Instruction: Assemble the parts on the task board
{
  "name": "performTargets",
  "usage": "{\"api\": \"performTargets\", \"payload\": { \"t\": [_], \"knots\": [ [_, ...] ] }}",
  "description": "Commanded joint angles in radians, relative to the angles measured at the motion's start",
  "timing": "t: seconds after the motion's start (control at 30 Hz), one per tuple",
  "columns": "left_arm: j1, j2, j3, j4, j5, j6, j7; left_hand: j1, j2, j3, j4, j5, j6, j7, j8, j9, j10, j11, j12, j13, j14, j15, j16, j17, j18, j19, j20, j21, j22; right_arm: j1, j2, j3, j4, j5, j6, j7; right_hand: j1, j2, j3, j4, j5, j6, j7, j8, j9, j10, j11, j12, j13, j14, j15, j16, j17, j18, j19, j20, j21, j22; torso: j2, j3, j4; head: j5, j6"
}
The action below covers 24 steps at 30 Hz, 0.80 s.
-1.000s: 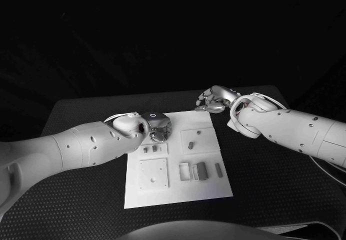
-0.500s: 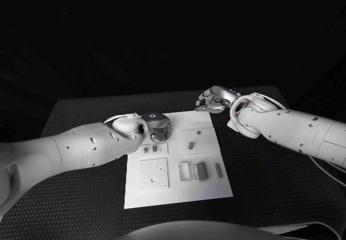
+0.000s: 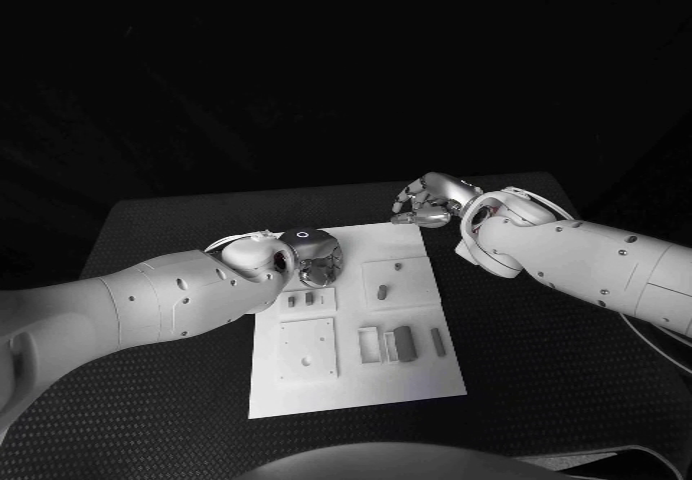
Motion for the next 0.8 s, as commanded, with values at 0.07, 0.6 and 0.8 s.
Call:
{"api": "performTargets", "payload": {
  "t": [0.07, 0.6, 0.8],
  "knots": [
    [-0.003, -0.006, 0.002, 0.012, 0.032, -0.010, 0.015, 0.001, 0.003, 0.009, 0.000, 0.005, 0.009, -0.002, 0.004, 0.001, 0.017, 0.011, 0.003, 0.003, -0.002, -0.006, -0.001, 0.000, 0.067, 0.001, -0.004, 0.004, 0.021, 0.000, -0.003, 0.000, 0.002, 0.000, 0.008, 0.009, -0.004, 0.007, 0.003, -0.002, 0.002, 0.015, 0.025, -0.004, 0.001, -0.005, 0.003, 0.001, -0.002, 0.007, 0.002, -0.005, 0.001, 0.013, 0.002, 0.000, -0.005, 0.019, 0.000, 0.0002, 0.0006, 0.000, 0.001],
    [-0.003, -0.016, 0.054, 0.037, 0.034, -0.024, 0.023, 0.001, 0.001, 0.012, -0.001, 0.005, 0.012, -0.004, 0.005, 0.001, 0.020, 0.009, 0.003, 0.004, -0.002, -0.008, -0.001, 0.001, 0.066, 0.003, -0.006, 0.005, 0.021, -0.001, -0.003, 0.000, 0.001, 0.000, 0.008, 0.010, -0.005, 0.008, 0.003, -0.003, 0.002, 0.016, 0.025, -0.004, 0.002, -0.005, 0.003, 0.001, -0.002, 0.007, 0.002, -0.005, 0.001, 0.013, 0.002, 0.000, -0.005, 0.019, 0.000, -0.0006, 0.0012, 0.005, 0.005],
    [-0.002, -0.033, 0.070, 0.049, 0.033, 0.002, 0.016, 0.002, 0.001, 0.015, -0.002, 0.005, 0.012, -0.004, 0.005, 0.000, 0.020, 0.009, 0.002, 0.004, -0.002, -0.008, -0.001, 0.001, 0.065, 0.003, -0.007, 0.005, 0.021, -0.002, -0.004, 0.000, 0.001, 0.000, 0.008, 0.009, -0.005, 0.008, 0.003, -0.003, 0.002, 0.016, 0.025, -0.004, 0.002, -0.005, 0.003, 0.001, -0.002, 0.007, 0.002, -0.005, 0.001, 0.013, 0.002, -0.001, -0.005, 0.019, -0.001, -0.0008, 0.0017, 0.005, 0.006]
  ]
}}
